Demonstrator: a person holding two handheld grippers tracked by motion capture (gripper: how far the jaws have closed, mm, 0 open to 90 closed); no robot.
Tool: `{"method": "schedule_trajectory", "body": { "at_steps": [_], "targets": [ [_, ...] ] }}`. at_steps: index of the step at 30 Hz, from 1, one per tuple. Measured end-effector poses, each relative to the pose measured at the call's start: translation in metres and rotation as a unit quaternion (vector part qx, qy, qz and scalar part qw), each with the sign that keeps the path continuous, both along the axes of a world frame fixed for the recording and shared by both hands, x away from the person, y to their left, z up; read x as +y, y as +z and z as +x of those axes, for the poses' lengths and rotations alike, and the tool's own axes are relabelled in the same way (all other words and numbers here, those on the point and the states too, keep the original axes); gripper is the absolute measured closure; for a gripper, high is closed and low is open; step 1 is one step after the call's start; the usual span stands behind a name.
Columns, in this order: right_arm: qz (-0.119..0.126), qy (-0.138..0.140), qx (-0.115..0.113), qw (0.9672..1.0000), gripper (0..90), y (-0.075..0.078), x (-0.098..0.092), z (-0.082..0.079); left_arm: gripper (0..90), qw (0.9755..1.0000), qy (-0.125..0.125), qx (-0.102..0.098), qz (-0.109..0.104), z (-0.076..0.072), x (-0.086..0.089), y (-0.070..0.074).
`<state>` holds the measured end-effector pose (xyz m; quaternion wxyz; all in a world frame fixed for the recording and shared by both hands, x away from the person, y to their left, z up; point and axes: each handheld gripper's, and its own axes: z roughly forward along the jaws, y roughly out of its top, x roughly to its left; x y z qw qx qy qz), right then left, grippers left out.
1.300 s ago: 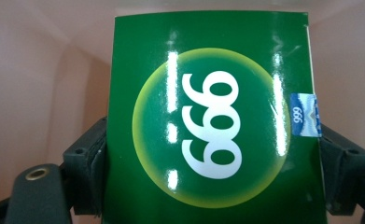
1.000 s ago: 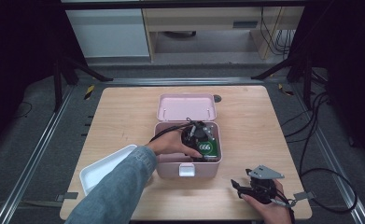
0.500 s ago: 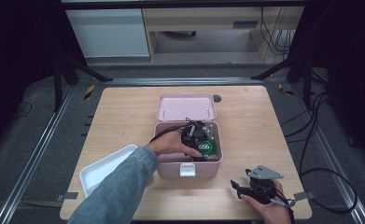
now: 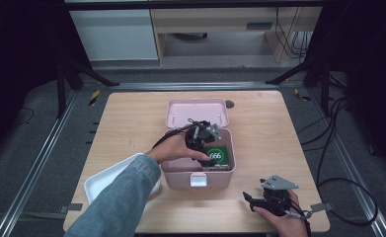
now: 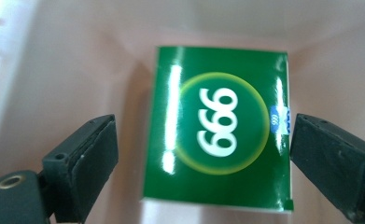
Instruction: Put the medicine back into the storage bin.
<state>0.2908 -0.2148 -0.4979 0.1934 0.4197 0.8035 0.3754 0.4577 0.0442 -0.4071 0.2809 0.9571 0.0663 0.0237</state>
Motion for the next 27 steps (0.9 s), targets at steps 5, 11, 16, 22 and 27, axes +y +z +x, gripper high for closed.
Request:
{"method": "schedule_trajectory", "body": {
  "at_steps": [5, 11, 16, 22, 27],
  "targets": [
    [-0.004, -0.001, -0.001, 1.0000, 20.2, 0.000, 0.002, -0.001, 5.9, 0.9991, 0.026, -0.012, -0.031, -0.005, 0.017, 0.020],
    [-0.003, -0.001, -0.005, 1.0000, 19.9, 0.002, 0.002, 0.000, 6.2, 0.9955, 0.068, -0.040, -0.053, -0.016, 0.052, 0.044],
    [-0.004, -0.004, -0.007, 1.0000, 20.2, 0.002, 0.002, 0.000, 6.6, 0.9890, 0.121, -0.061, -0.059, -0.018, 0.093, 0.057],
    [-0.003, -0.005, -0.009, 0.9999, 20.8, 0.002, 0.003, 0.001, 8.1, 0.9822, 0.164, -0.065, -0.064, -0.024, 0.144, 0.060],
    [-0.002, -0.009, -0.011, 0.9999, 21.6, 0.002, 0.002, 0.001, 6.9, 0.9765, 0.186, -0.074, -0.078, -0.035, 0.180, 0.062]
  ]
}}
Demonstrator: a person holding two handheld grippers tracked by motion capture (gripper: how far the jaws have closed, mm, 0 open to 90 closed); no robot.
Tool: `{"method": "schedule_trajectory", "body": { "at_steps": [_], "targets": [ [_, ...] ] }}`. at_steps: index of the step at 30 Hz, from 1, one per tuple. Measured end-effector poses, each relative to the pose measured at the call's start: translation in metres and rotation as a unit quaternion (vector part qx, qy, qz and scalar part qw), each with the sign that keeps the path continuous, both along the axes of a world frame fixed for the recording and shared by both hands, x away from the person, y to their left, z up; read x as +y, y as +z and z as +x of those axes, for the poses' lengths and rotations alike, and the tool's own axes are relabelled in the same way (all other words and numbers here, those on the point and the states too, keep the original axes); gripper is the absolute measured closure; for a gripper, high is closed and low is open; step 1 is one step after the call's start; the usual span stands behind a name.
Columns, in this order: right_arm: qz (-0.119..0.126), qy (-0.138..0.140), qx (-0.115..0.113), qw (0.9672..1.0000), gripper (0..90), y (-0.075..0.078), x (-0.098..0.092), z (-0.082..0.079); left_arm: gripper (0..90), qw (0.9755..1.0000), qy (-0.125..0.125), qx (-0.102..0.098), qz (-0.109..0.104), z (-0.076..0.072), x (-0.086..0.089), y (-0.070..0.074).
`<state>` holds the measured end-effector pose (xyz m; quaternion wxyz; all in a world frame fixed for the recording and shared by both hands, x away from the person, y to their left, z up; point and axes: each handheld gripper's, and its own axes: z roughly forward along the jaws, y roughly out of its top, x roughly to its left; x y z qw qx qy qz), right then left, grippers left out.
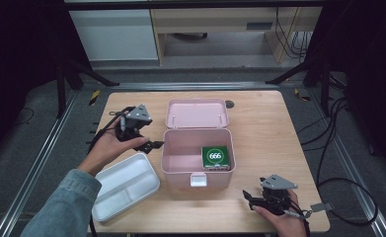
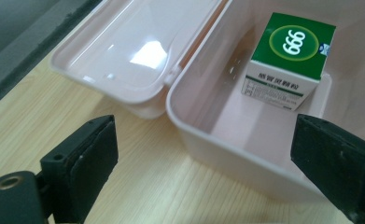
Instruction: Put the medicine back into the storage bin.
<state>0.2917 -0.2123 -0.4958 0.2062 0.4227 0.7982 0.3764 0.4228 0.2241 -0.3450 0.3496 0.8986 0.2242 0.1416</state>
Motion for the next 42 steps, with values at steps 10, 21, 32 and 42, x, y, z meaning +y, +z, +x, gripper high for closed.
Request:
{"method": "schedule_trajectory", "body": {
  "at_steps": [10, 21, 32, 42],
  "targets": [
    [-0.001, 0.001, 0.001, 1.0000, 22.5, -0.001, 0.001, 0.001, 6.1, 0.9985, 0.044, -0.013, 0.030, -0.039, 0.049, -0.018],
    [-0.003, -0.002, -0.004, 1.0000, 24.3, -0.002, 0.004, 0.002, 10.6, 0.9951, 0.079, 0.017, 0.058, -0.072, 0.081, -0.055],
    [-0.003, -0.012, -0.006, 0.9999, 28.1, 0.000, 0.000, 0.001, 16.6, 0.9924, 0.103, 0.035, 0.057, -0.095, 0.104, -0.081],
    [-0.005, -0.005, -0.009, 0.9999, 32.7, 0.000, 0.000, 0.000, 47.1, 0.9927, 0.077, 0.048, 0.079, -0.107, 0.108, -0.098]
  ]
}}
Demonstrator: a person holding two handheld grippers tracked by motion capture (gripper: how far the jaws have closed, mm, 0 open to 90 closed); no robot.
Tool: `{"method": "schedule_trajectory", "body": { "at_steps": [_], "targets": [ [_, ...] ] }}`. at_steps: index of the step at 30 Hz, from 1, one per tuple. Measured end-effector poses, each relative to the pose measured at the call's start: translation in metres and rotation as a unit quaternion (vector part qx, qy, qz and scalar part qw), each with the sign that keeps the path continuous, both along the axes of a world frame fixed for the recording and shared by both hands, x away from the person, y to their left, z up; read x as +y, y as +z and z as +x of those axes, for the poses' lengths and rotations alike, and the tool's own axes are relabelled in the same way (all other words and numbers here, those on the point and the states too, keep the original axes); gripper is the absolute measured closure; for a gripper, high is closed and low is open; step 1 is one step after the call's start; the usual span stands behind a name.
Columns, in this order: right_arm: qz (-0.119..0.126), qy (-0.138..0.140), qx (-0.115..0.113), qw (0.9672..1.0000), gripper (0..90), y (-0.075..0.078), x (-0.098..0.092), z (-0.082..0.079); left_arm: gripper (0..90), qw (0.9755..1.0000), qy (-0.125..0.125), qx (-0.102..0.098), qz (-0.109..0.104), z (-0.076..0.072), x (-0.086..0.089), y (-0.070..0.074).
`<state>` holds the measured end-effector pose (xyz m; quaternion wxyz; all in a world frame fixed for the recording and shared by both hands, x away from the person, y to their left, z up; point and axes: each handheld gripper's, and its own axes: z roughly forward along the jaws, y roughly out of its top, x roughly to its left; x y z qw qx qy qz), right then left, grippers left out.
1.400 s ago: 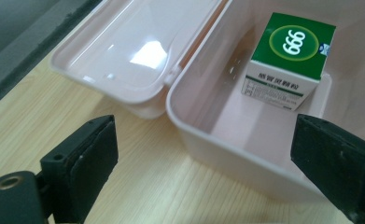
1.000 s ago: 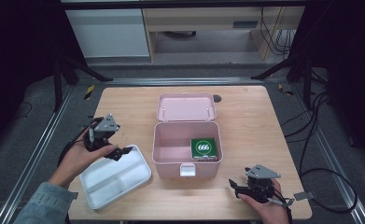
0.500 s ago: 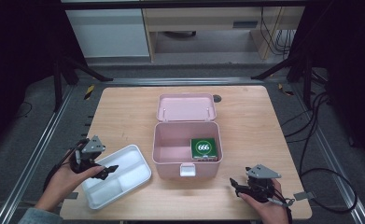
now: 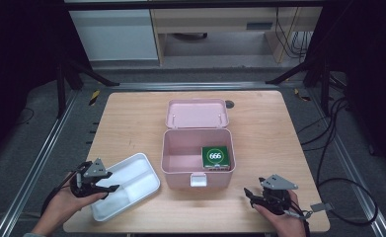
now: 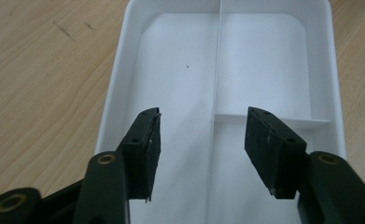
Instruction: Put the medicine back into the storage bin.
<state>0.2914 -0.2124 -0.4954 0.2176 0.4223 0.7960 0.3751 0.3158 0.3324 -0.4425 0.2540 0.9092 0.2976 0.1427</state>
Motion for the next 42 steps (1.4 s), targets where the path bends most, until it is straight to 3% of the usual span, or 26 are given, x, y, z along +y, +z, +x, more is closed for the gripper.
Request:
{"method": "schedule_trajectory", "body": {
  "at_steps": [10, 17, 28, 38, 42],
  "targets": [
    [-0.002, 0.003, 0.001, 1.0000, 34.1, 0.000, 0.000, 0.000, 66.8, 0.9993, -0.012, 0.031, 0.016, 0.010, -0.005, -0.018],
    [-0.001, 0.003, 0.002, 1.0000, 34.1, 0.000, 0.000, -0.001, 71.6, 0.9979, -0.020, 0.050, 0.035, 0.013, -0.009, -0.027],
    [-0.002, 0.007, 0.005, 1.0000, 34.5, 0.000, 0.001, -0.001, 77.5, 0.9963, -0.030, 0.066, 0.046, 0.018, -0.012, -0.032],
    [-0.002, 0.009, 0.005, 0.9999, 35.0, 0.000, 0.001, -0.001, 86.5, 0.9949, -0.041, 0.079, 0.047, 0.023, -0.012, -0.032],
    [-0.002, 0.009, 0.005, 0.9999, 35.0, -0.001, 0.001, -0.001, 88.9, 0.9949, -0.042, 0.084, 0.037, 0.024, -0.010, -0.032]
  ]
}}
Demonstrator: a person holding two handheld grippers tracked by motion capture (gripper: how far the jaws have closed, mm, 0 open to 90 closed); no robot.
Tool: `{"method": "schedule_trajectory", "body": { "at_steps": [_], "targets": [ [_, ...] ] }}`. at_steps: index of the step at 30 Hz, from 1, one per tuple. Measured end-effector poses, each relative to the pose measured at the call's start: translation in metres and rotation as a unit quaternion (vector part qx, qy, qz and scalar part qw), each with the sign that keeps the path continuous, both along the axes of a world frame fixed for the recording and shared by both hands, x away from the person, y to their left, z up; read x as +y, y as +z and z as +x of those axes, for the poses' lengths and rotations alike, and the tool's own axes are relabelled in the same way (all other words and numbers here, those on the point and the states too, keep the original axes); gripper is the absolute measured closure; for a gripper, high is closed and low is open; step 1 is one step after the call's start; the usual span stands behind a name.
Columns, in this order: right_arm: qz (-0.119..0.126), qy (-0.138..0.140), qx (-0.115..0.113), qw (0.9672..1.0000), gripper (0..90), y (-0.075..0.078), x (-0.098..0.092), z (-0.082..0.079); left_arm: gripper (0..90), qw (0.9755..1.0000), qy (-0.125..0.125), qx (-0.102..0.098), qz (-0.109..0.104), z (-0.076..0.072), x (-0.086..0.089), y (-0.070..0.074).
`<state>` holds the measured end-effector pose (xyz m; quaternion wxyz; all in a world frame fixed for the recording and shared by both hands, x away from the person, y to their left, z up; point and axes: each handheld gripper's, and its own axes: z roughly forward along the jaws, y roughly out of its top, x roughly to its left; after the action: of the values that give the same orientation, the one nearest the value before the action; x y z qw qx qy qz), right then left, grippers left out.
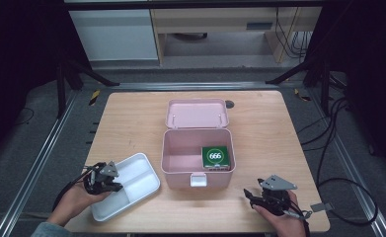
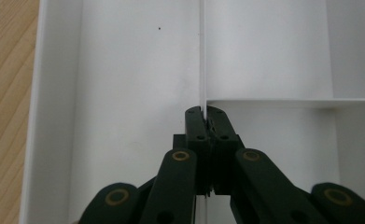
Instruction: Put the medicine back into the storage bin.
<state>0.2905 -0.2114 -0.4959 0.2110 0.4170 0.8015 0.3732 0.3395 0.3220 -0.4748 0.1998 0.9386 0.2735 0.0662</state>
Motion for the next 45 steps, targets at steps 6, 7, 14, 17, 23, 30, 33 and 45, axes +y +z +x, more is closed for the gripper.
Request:
{"method": "schedule_trajectory", "body": {
  "at_steps": [6, 7, 14, 17, 23, 30, 33, 45],
  "targets": [
    [0.001, 0.000, 0.000, 1.0000, 35.0, 0.000, 0.000, 0.000, 89.3, 0.9998, 0.001, -0.016, -0.012, 0.000, 0.002, 0.006],
    [0.000, 0.000, 0.000, 1.0000, 35.0, 0.000, 0.000, 0.000, 89.3, 0.9997, -0.002, -0.020, -0.014, 0.000, 0.002, 0.009],
    [0.000, -0.001, 0.000, 1.0000, 34.9, 0.000, 0.000, 0.000, 89.3, 0.9981, -0.012, -0.057, -0.022, 0.004, 0.004, 0.036],
    [-0.001, -0.001, 0.000, 1.0000, 34.8, 0.000, 0.000, 0.000, 89.4, 0.9972, -0.014, -0.070, -0.023, 0.006, 0.005, 0.050],
    [0.000, -0.001, 0.000, 1.0000, 34.9, 0.000, 0.000, 0.000, 89.4, 0.9947, -0.012, -0.096, -0.034, 0.010, 0.011, 0.081],
    [-0.001, -0.001, 0.002, 1.0000, 34.9, -0.001, 0.000, 0.001, 89.4, 0.9918, -0.028, -0.122, -0.027, 0.021, 0.007, 0.117],
    [-0.001, -0.001, 0.000, 1.0000, 34.9, 0.000, 0.000, 0.001, 89.4, 0.9907, -0.039, -0.127, -0.028, 0.029, -0.002, 0.131],
    [0.003, -0.002, 0.001, 1.0000, 35.1, 0.000, -0.001, 0.000, 89.4, 0.9847, -0.084, -0.150, -0.028, 0.058, -0.061, 0.165]
  ]
}}
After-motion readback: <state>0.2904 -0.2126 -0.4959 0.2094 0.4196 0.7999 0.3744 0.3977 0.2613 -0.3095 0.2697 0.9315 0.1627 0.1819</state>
